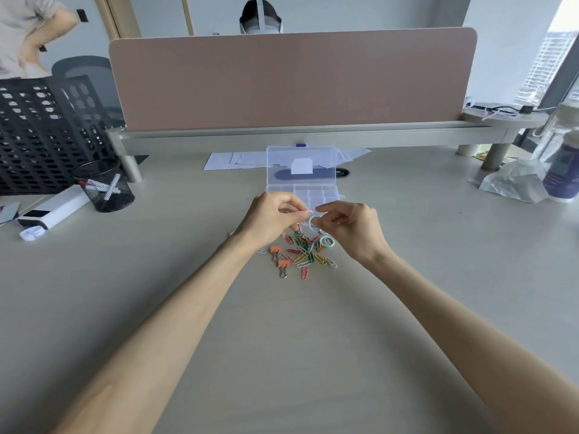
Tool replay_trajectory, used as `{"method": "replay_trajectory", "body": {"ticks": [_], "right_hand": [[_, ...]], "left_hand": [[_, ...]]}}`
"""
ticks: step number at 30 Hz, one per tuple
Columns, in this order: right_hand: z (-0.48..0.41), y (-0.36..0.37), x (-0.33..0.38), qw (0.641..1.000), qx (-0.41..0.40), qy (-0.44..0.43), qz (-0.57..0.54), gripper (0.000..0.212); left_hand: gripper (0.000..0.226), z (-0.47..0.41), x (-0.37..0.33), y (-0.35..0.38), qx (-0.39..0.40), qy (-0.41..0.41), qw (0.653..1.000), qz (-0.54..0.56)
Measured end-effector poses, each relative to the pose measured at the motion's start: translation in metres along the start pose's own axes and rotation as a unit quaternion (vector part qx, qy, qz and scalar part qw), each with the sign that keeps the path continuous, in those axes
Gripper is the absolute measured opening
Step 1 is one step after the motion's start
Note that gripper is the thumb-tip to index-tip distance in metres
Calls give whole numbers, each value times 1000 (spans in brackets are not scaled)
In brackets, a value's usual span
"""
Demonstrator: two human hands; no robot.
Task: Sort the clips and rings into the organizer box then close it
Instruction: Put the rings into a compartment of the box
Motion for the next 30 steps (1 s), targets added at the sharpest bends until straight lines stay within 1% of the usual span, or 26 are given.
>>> {"method": "replay_trajectory", "body": {"ticks": [4,6,10,15,19,21,23,25,28,30], "right_hand": [[-3,-9,5,1000,3,-17,19,17],[-5,-11,4,999,12,-21,48,21],[-6,-11,2,988,39,-67,134,23],[-7,-15,-5,980,48,-88,174,16],[-6,-20,-13,976,62,-83,189,20],[-6,-25,-19,977,67,-63,194,25],[-5,-32,-26,972,79,-49,215,26],[-4,-34,-32,962,123,-44,239,24],[-5,-33,-35,937,196,-47,287,18],[-8,-37,-33,926,215,-43,307,14]], "left_hand": [[10,-6,-5,12,6,4,1000,29],[10,-8,-5,17,10,3,999,41],[7,-13,-3,29,17,6,1000,20],[10,-19,1,39,19,-7,1000,-1],[13,-22,0,48,45,-14,999,0],[12,-22,0,50,62,0,997,-55],[12,-21,0,50,69,25,986,-152],[11,-19,0,50,78,47,969,-229],[17,-19,2,56,115,60,948,-291],[19,-19,2,59,127,61,941,-308]]}}
Point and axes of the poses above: each hand's wrist, its own z-axis away from the middle knuckle, its own y-axis out of the palm, x = y × z, the point moved 7 cm from there along -z, towards the middle knuckle, and after that the axes turned 1 degree about -y, right-handed, at the moved point
